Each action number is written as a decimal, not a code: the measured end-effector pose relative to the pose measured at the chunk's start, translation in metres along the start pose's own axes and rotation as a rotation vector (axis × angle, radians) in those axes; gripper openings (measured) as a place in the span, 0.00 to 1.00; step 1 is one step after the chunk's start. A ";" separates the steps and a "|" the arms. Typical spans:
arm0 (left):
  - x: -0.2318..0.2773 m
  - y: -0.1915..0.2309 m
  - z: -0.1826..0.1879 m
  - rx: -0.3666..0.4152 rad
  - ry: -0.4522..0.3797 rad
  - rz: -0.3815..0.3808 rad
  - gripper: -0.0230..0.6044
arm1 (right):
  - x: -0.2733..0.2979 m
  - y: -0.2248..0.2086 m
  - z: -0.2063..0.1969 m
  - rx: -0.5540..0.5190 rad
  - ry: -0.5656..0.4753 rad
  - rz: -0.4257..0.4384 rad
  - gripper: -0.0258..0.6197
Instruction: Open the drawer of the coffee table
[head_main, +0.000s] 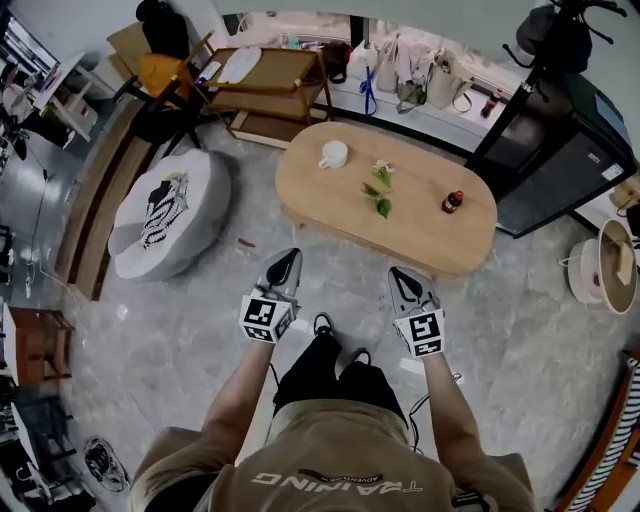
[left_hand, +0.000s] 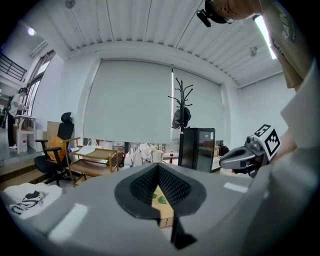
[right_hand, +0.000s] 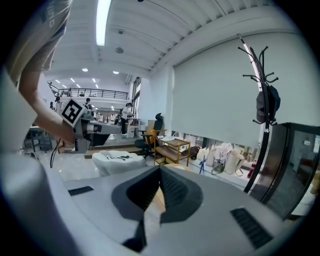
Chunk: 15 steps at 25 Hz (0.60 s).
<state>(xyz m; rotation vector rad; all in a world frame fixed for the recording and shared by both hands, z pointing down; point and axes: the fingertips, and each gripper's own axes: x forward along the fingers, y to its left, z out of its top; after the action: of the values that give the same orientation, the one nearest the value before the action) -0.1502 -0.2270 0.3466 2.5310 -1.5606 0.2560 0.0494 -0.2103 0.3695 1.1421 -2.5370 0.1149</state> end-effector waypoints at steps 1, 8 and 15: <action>0.007 0.004 -0.008 0.008 0.007 -0.004 0.04 | 0.009 0.000 -0.007 0.004 0.005 0.003 0.05; 0.058 0.021 -0.079 -0.007 0.021 0.006 0.04 | 0.065 -0.020 -0.066 0.024 -0.041 -0.064 0.05; 0.096 0.040 -0.154 -0.034 0.017 0.020 0.04 | 0.120 -0.029 -0.115 0.030 -0.098 -0.042 0.05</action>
<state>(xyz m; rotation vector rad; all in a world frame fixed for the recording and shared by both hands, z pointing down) -0.1531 -0.2942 0.5198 2.4829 -1.5714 0.2505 0.0303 -0.2900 0.5175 1.2409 -2.6029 0.0889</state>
